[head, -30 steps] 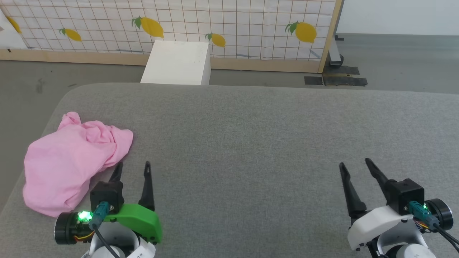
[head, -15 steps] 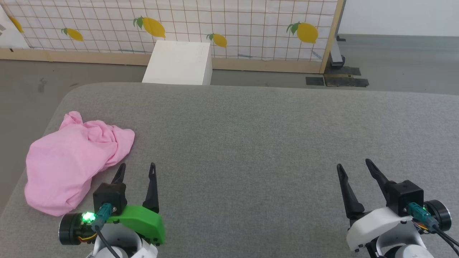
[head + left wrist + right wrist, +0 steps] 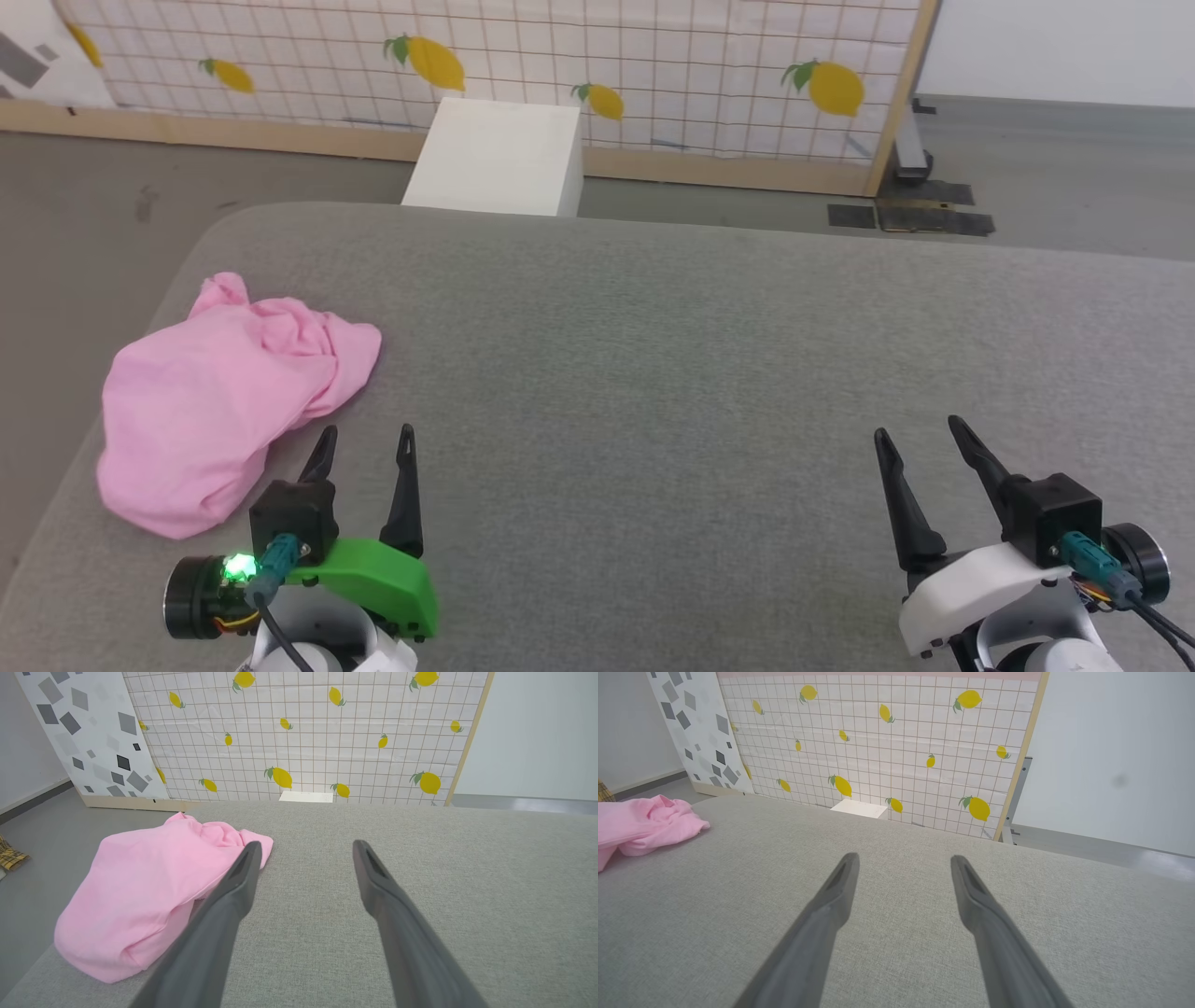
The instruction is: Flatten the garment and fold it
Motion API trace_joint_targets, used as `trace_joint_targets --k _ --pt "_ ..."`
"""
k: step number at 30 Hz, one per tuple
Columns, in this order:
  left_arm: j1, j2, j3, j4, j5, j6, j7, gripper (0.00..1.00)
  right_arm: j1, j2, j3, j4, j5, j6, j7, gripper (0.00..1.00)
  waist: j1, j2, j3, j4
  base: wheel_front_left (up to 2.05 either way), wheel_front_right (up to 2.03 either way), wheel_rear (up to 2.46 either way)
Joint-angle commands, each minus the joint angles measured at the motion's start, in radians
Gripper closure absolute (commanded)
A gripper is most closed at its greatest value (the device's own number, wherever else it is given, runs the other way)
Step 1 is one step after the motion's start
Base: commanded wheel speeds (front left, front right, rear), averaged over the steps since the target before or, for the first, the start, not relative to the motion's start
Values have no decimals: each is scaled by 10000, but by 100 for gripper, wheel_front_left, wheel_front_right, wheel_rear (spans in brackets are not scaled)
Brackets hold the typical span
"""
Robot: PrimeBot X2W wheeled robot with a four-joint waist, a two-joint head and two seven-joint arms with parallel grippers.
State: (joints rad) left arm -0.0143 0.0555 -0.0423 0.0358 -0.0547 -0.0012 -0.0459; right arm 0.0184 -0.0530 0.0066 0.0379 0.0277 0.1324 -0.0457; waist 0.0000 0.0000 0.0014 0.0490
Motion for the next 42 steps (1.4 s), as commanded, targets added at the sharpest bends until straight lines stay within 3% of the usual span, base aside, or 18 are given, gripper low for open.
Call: trace_joint_targets --k 1,19,42 --pt "-107 28 -20 50 -165 81 -95 0 -221 7 36 47 86 -4 -117 0 0 0 19 239 0 0 0" --pt "-41 132 -80 170 -578 306 -463 0 -399 11 158 227 194 -7 -358 0 0 0 96 2280 -2 -2 -2" --pt "121 166 -473 122 -1049 848 -942 0 -532 17 299 390 459 -10 -683 0 0 0 248 3560 -11 -11 -11"
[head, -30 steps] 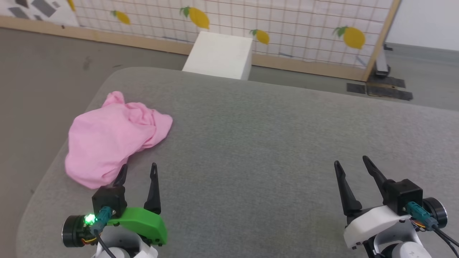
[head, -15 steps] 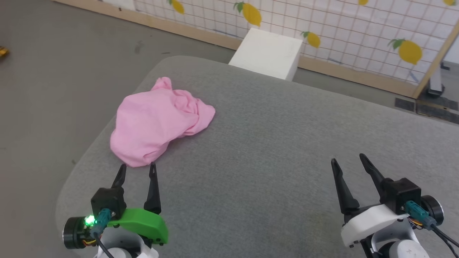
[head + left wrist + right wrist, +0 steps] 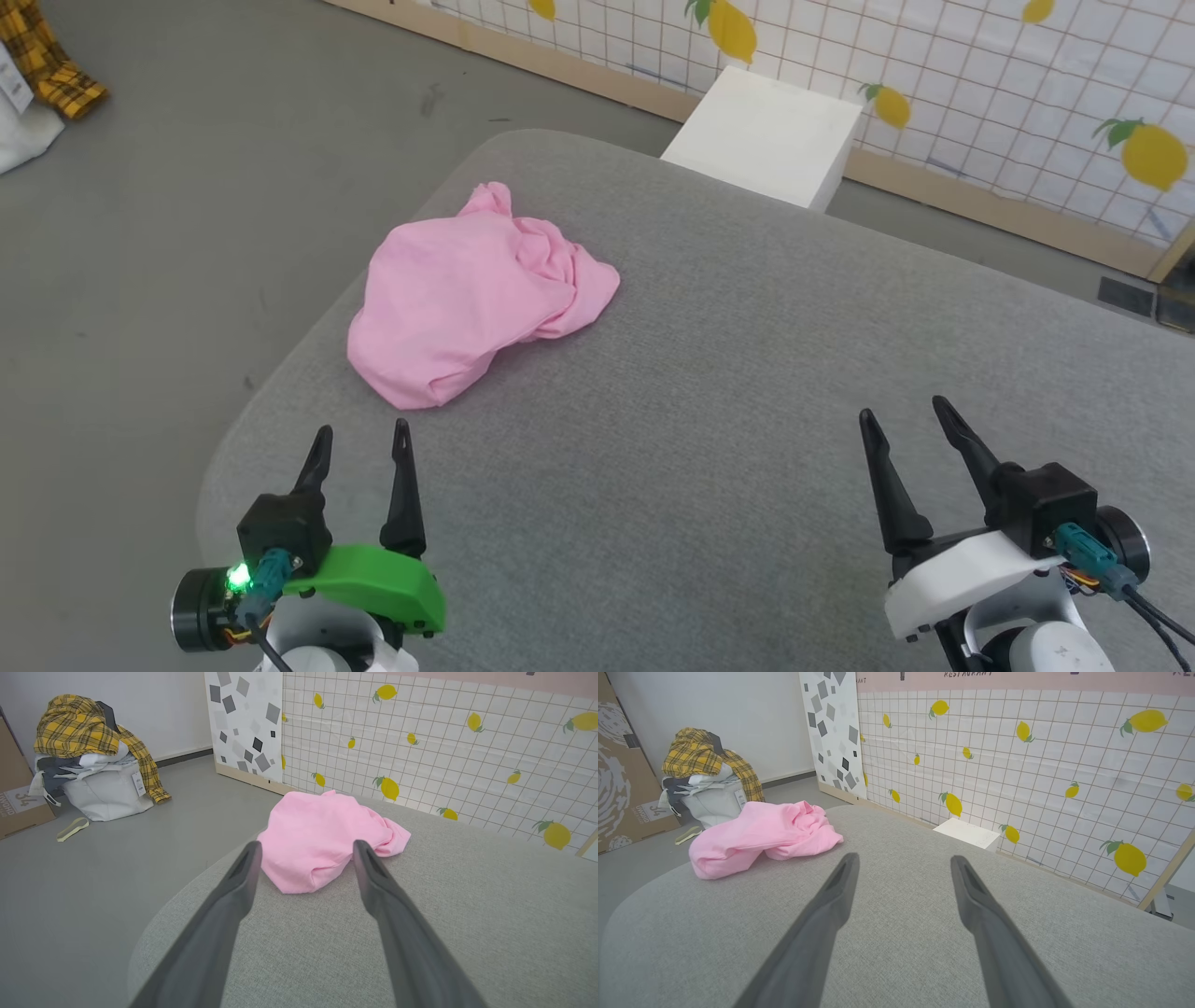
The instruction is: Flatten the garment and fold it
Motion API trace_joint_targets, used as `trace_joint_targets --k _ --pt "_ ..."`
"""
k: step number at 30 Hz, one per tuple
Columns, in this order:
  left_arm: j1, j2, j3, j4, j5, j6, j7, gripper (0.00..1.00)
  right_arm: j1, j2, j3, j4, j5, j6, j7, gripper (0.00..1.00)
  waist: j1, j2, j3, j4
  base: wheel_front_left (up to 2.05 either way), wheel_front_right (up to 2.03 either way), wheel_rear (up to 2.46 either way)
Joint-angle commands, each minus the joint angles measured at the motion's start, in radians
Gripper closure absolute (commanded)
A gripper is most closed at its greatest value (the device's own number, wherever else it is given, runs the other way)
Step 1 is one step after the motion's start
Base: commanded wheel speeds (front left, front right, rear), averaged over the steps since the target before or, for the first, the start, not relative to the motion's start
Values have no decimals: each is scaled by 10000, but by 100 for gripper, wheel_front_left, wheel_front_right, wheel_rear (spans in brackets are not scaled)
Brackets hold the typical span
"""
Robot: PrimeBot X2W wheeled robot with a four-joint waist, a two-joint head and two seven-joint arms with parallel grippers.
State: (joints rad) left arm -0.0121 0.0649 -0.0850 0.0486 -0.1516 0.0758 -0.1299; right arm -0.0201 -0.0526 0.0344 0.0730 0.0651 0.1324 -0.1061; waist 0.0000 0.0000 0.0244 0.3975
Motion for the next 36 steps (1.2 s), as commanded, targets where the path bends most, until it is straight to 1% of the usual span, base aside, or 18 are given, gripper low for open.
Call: trace_joint_targets --k 1,19,36 --pt "97 80 -57 -1 -106 95 -121 0 -157 13 22 52 96 -10 -95 0 0 0 24 127 0 0 0" --pt "139 252 -297 54 -492 406 -319 0 -287 17 70 283 274 -13 -457 0 0 0 21 1060 0 0 0" --pt "170 433 -520 119 -911 710 -568 0 -450 21 150 474 441 -15 -742 0 0 0 152 1806 0 0 0"
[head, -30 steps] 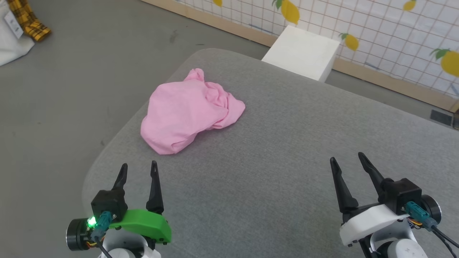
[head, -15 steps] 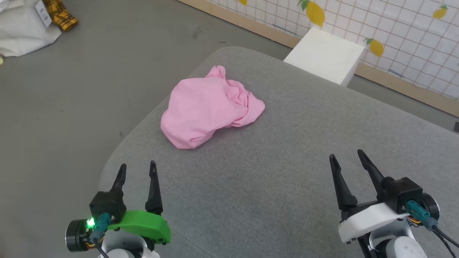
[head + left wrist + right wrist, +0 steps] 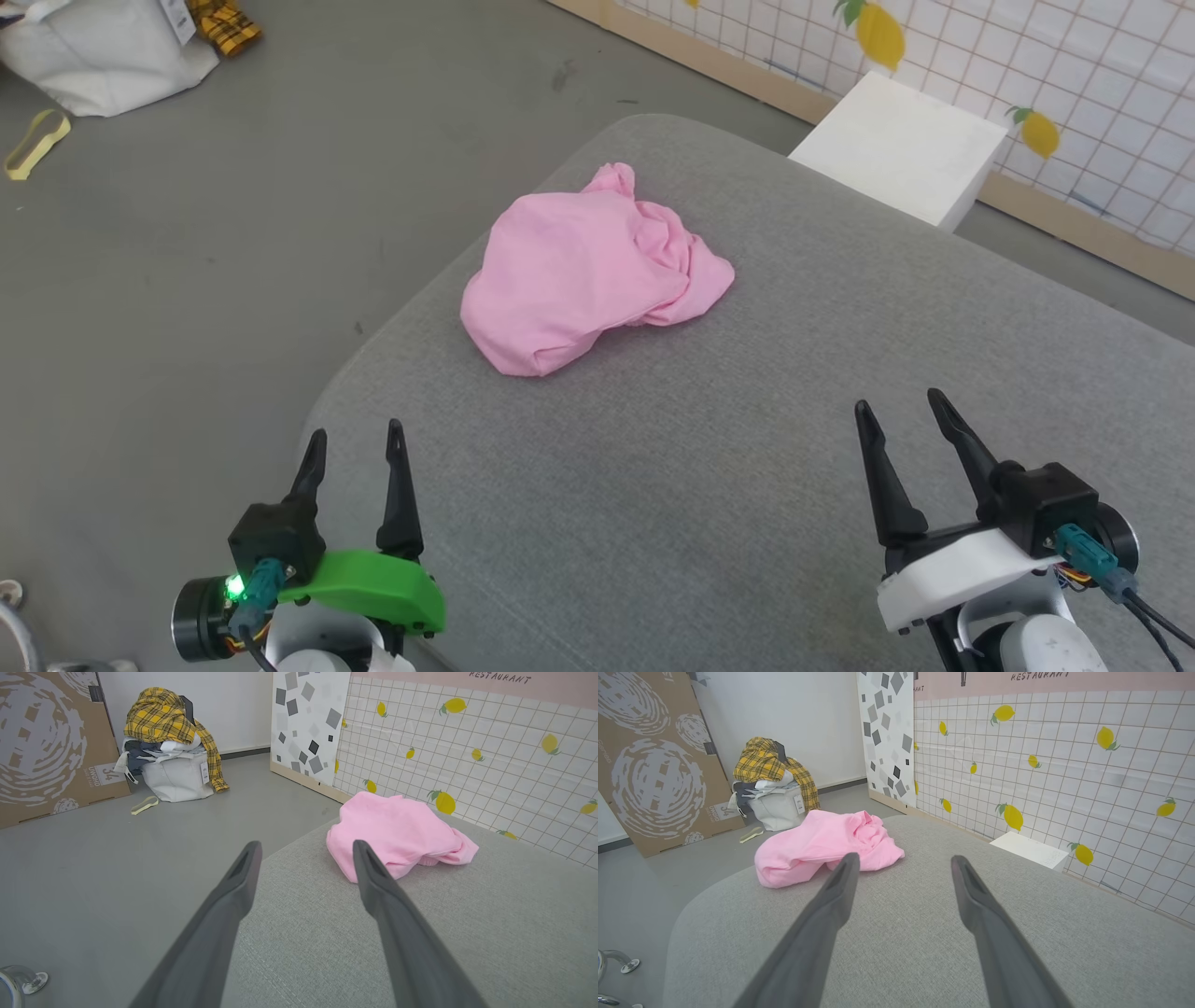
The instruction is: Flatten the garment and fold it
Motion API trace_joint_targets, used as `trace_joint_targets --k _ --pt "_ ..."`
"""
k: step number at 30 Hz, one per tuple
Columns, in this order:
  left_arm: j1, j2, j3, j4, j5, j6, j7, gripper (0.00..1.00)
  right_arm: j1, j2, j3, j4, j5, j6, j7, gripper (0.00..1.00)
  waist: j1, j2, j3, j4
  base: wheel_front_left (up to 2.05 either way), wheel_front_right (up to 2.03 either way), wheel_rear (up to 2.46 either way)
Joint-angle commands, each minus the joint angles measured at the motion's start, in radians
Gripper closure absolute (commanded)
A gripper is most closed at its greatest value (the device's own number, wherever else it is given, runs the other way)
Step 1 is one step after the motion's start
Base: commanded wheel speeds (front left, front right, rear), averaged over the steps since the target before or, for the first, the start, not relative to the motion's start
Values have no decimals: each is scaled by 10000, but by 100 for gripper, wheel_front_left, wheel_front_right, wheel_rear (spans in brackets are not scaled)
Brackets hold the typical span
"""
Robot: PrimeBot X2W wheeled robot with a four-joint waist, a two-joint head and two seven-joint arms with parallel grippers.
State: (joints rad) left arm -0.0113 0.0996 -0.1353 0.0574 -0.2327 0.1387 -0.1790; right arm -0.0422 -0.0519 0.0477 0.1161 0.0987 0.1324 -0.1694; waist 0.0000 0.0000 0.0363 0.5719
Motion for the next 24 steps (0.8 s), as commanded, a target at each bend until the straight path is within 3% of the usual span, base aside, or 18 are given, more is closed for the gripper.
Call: trace_joint_targets --k 1,9,15,24 --pt "163 97 -22 37 -127 98 -96 0 -243 14 25 49 118 -15 -123 0 0 0 47 88 0 0 0" --pt "-78 37 311 -40 -956 309 10 0 -583 15 139 -65 91 -16 -111 0 0 0 702 -47 0 0 0" --pt "-2046 497 754 403 -2024 56 1457 0 -1054 17 166 -541 -357 -17 177 0 0 0 2081 -527 0 0 0" --pt "-5356 1133 1522 2182 -3718 -72 4391 0 -1873 -18 328 -1047 -738 -17 408 0 0 0 4000 -2030 0 0 0"
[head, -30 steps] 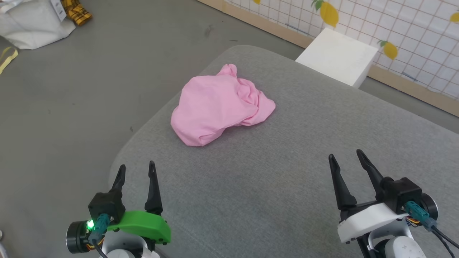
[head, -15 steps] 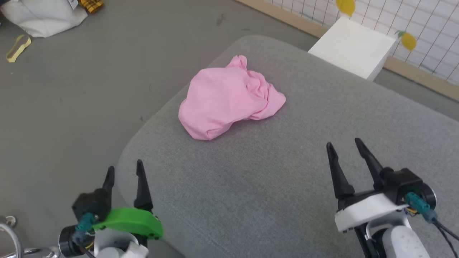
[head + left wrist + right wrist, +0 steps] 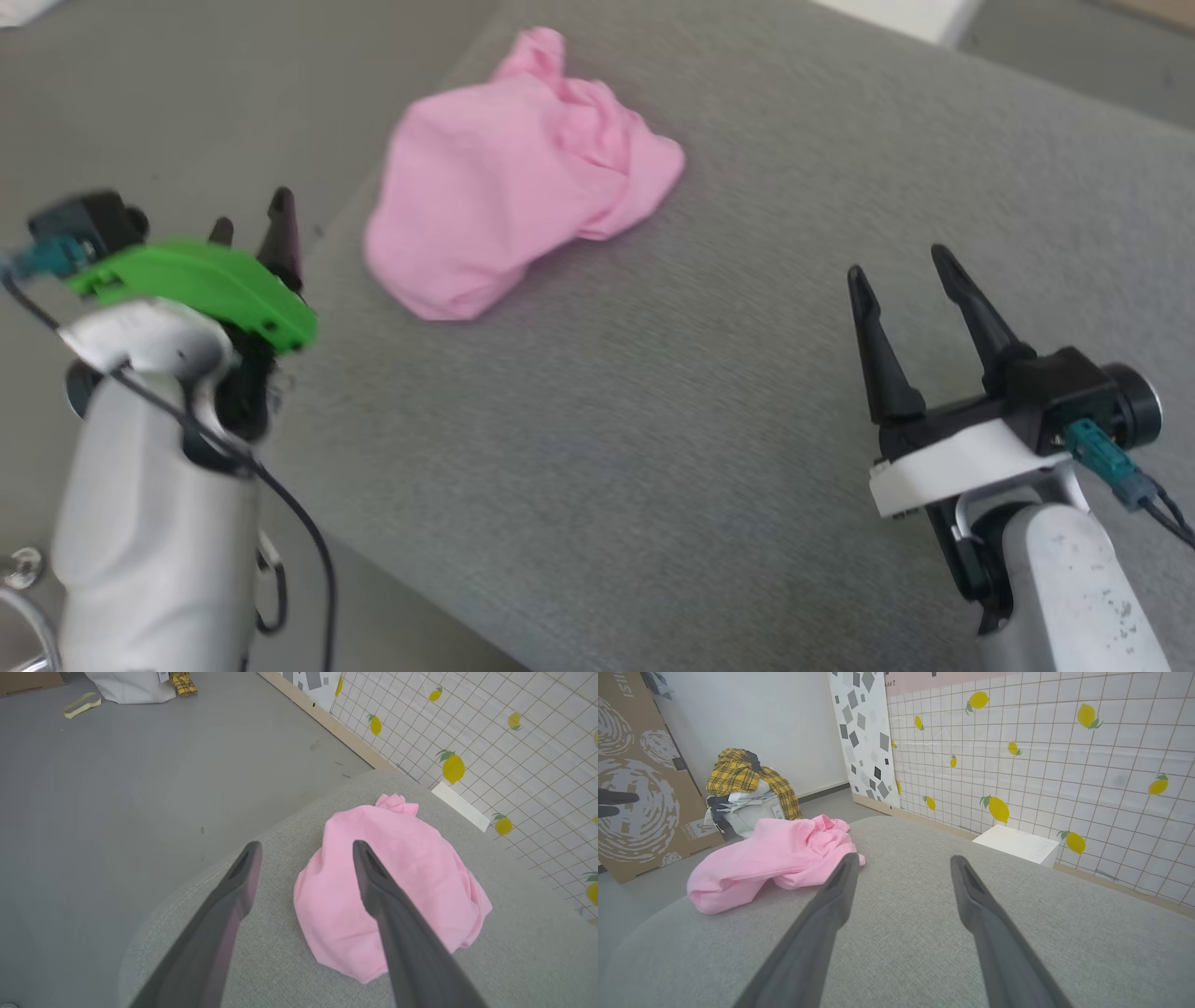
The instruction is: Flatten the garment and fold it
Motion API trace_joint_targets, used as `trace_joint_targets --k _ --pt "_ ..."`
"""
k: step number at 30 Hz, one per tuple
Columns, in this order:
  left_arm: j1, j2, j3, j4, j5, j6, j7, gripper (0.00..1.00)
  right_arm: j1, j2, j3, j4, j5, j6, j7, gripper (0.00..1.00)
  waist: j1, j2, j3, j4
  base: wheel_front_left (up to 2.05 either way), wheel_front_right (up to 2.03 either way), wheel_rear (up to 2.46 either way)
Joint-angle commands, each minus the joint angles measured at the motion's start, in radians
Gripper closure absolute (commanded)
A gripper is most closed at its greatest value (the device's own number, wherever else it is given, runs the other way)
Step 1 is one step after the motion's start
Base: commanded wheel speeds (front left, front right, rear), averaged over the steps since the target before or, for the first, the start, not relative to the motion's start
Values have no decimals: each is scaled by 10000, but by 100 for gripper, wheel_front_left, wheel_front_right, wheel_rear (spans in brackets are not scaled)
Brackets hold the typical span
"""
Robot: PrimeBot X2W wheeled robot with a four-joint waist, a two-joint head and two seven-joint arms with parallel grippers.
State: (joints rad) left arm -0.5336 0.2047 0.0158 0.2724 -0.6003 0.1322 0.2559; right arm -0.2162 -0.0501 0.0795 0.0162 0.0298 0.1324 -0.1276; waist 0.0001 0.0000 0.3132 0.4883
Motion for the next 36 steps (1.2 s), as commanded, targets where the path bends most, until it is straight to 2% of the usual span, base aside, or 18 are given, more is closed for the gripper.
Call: trace_joint_targets --k 1,5,10,17,20,21,22,23,24,26,30,36 --pt "-358 154 68 214 -175 22 341 0 -208 -45 24 -62 -42 -17 -19 0 -1 0 1366 -1337 0 0 0" --pt "-1146 463 303 783 -671 172 1483 0 -555 -100 57 -97 22 -17 -116 0 -1 0 1930 -1924 0 0 0" --pt "-1467 654 617 1244 -1427 673 3246 0 -878 -106 31 30 156 -17 -331 0 -1 0 2447 -2577 0 0 0" --pt "-667 892 641 1221 -1800 1684 5309 0 -1053 -69 -35 443 351 -17 -665 0 -1 0 2602 -3113 0 0 0" --pt "-266 888 642 1127 -1950 1873 5802 0 -1110 -55 -46 617 391 -17 -769 0 -1 0 2488 -3216 0 0 0" --pt "-120 926 615 1073 -1938 1917 5910 35 -1129 -49 -43 673 407 -17 -804 0 -1 0 2418 -3245 0 0 0" --pt "-10 964 580 1011 -1919 1901 5965 56 -1144 -44 -38 720 421 -17 -833 0 -1 0 2341 -3264 0 0 0" --pt "105 1028 547 904 -1876 1837 5941 94 -1154 -38 -46 772 441 -17 -871 0 -1 0 2239 -3270 0 0 0" --pt "173 1094 553 794 -1810 1749 5778 100 -1152 -34 -59 819 462 -17 -898 0 -1 0 2142 -3265 0 0 0" --pt "275 1291 585 559 -1521 1474 5050 100 -1118 -25 -111 948 492 -17 -956 0 -1 0 1846 -3232 0 0 0" --pt "239 1667 789 171 -669 837 2500 100 -933 -12 -217 1192 541 -17 -1052 0 -1 0 1089 -3138 0 0 0" --pt "-2 2017 846 -330 728 236 -1461 100 -412 -4 -368 1516 840 -17 -1158 0 -1 0 -266 -3058 0 0 0"
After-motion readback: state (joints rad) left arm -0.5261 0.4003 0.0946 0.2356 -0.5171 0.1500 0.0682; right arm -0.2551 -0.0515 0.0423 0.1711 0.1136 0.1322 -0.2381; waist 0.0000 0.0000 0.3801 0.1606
